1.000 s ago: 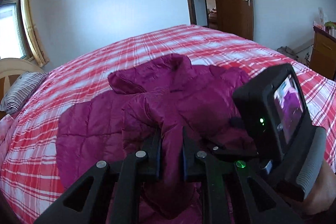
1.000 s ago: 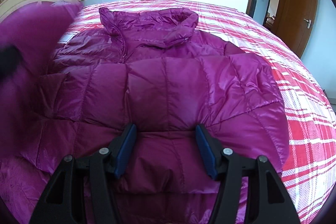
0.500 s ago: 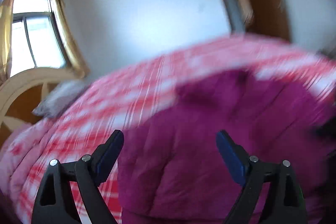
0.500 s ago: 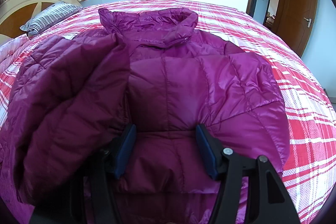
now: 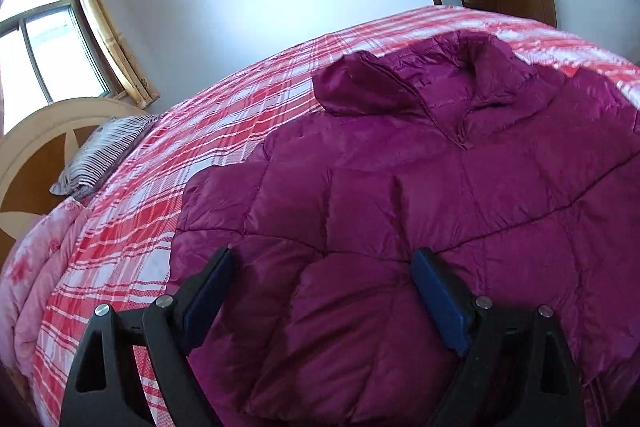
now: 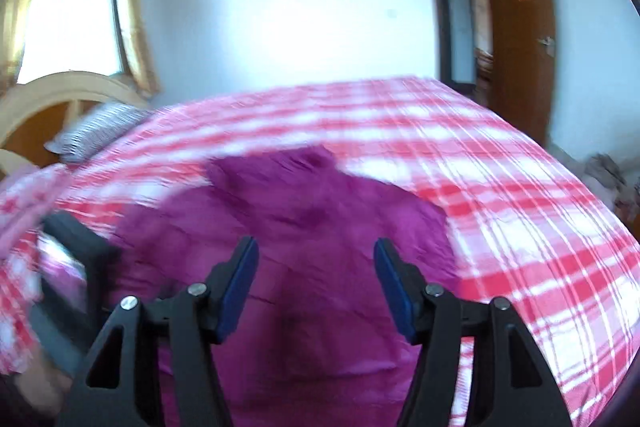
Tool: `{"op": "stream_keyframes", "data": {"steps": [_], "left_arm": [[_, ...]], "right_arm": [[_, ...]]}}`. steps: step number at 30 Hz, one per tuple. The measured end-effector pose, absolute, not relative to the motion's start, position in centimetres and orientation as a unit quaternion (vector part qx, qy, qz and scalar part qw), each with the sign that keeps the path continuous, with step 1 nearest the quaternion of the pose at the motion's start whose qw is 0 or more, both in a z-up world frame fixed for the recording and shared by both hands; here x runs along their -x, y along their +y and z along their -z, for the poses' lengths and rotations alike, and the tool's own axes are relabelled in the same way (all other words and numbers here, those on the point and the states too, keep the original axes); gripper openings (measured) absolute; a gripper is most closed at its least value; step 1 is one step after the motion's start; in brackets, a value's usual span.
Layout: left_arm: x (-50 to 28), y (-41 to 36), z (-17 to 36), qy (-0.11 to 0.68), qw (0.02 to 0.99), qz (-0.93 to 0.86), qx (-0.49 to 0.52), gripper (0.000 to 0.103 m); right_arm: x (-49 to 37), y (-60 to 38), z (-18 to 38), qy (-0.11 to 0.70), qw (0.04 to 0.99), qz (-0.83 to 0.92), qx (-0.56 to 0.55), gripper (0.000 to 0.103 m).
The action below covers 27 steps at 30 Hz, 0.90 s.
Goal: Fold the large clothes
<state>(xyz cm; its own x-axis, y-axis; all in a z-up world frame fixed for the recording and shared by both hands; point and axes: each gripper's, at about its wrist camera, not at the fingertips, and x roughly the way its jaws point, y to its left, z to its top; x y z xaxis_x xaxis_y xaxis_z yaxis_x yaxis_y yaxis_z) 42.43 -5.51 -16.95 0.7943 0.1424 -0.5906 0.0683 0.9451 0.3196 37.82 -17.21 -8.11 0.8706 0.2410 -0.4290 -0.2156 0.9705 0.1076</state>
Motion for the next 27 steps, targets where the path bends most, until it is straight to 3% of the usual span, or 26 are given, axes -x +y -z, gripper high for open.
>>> {"op": "stream_keyframes", "data": {"steps": [2,4,5,10,15,17,22,27], "left_arm": [[-41.9,-4.2,15.9,0.301,0.944,-0.022,-0.135,0.09],[-40.8,-2.6,14.2,0.278,0.955,-0.02,-0.104,0.09],[-40.5,-2.0,13.3,0.265,0.959,-0.022,-0.094,0.09],[-42.7,-1.6,11.7,0.268,0.96,0.011,-0.081,0.09],[-47.5,-1.3,16.8,0.361,0.927,-0.019,-0.098,0.09],[-47.9,-0.1,18.2,0.385,0.921,-0.005,-0.061,0.091],[-48.6,1.6,19.5,0.419,0.908,0.009,-0.008,0.101],[-48.6,1.6,19.8,0.425,0.905,0.008,-0.005,0.102]], "right_arm": [[-38.8,-14.6,8.3,0.249,0.954,-0.166,-0.026,0.053],[-40.5,-12.8,10.1,0.289,0.937,-0.194,-0.024,0.034],[-41.3,-12.0,11.6,0.308,0.929,-0.203,-0.019,0.033],[-42.6,-10.9,15.9,0.341,0.919,-0.196,0.01,0.033],[-42.2,-10.6,16.2,0.345,0.919,-0.189,0.025,0.034],[-42.1,-10.7,16.5,0.348,0.918,-0.191,0.022,0.034],[-42.3,-10.6,17.2,0.361,0.913,-0.191,0.018,0.034],[-42.7,-9.6,17.6,0.366,0.913,-0.173,0.046,0.034]]}}
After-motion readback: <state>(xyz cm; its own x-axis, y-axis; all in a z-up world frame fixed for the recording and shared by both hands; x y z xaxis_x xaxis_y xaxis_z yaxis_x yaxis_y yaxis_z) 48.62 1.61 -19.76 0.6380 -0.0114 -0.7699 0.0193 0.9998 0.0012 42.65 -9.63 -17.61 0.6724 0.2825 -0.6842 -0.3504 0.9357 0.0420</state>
